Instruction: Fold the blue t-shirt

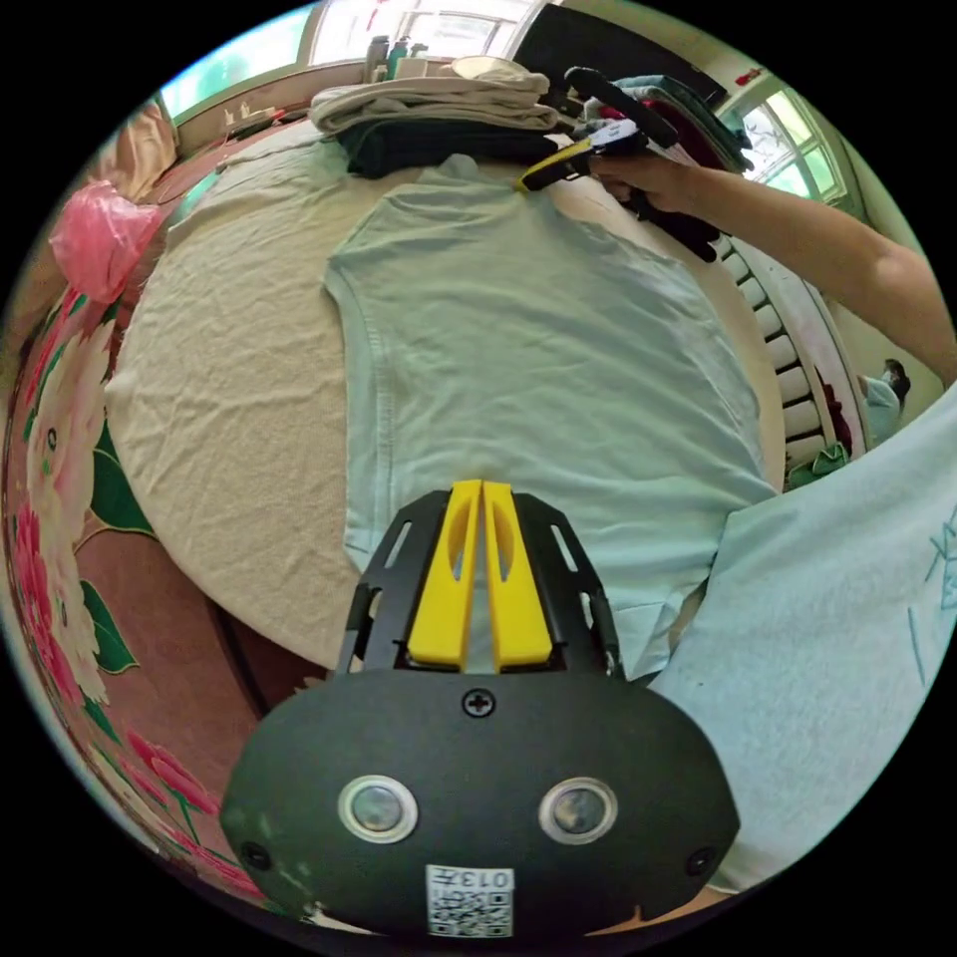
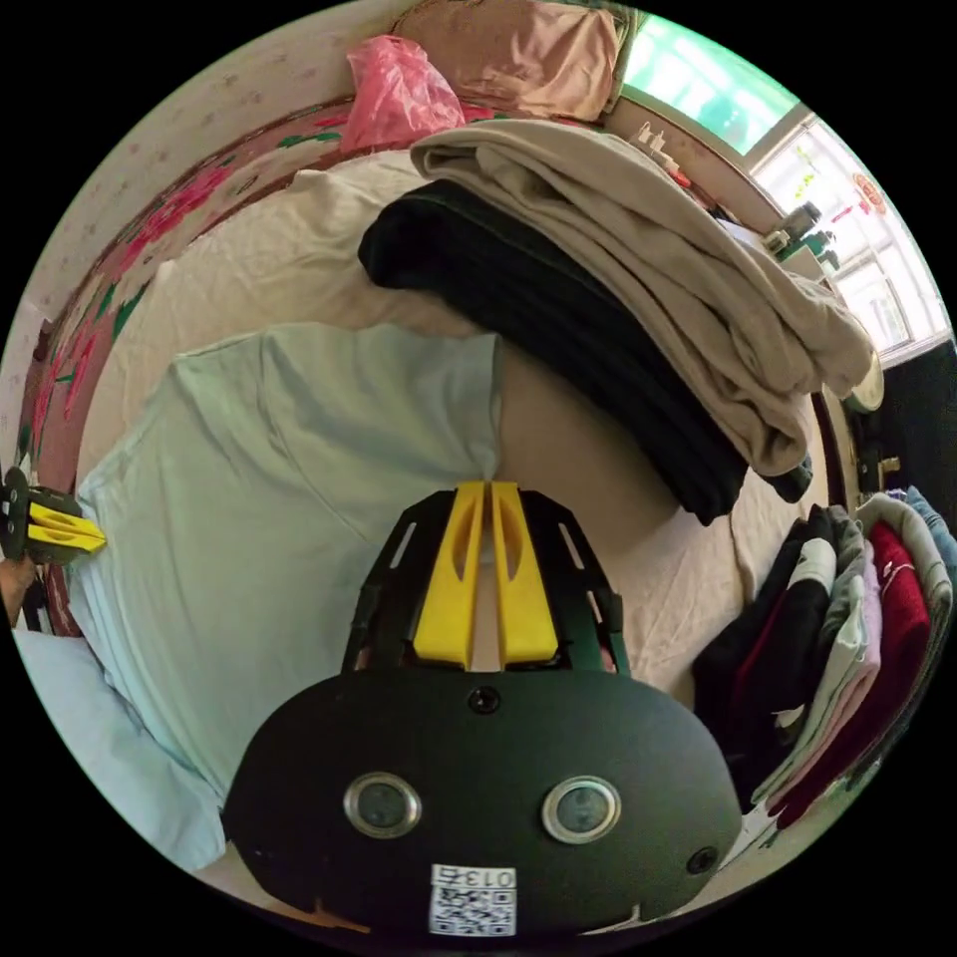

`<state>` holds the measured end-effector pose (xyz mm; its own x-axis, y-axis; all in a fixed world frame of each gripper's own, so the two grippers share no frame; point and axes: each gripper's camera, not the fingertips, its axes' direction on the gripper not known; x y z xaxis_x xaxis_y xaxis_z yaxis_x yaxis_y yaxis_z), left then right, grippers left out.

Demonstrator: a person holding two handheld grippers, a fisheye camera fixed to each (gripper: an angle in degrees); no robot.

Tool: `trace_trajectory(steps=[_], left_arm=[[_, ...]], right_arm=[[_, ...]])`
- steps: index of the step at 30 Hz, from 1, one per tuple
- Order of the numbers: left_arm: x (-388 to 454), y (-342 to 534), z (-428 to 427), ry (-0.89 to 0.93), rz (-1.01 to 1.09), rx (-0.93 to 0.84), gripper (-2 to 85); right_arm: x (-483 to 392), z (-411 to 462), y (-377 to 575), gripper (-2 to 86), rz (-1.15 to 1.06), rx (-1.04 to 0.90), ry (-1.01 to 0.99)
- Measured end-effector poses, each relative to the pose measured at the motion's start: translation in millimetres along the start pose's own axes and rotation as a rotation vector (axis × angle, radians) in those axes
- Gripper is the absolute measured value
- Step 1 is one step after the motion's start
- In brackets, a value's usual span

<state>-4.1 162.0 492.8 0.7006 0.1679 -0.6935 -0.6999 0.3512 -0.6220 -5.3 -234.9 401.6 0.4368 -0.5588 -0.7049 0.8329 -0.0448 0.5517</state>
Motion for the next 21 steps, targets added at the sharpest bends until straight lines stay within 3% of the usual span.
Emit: trace_trajectory(steps=[7, 12, 21], left_arm=[[-30, 7, -14, 0.021, -0.096, 0.047, 2.3], [-54, 37, -26, 0.118, -0.139, 0.043, 6.5], [-78, 95, -5, 0.341, -0.186, -0.154, 15.7]], right_arm=[[77, -97, 5, 6.7, 0.207, 0.239, -0.128], [86, -185, 107, 8.8, 0.314, 0.363, -0.194], [-64, -241, 281, 8.3, 0.344, 0.115, -0.243]])
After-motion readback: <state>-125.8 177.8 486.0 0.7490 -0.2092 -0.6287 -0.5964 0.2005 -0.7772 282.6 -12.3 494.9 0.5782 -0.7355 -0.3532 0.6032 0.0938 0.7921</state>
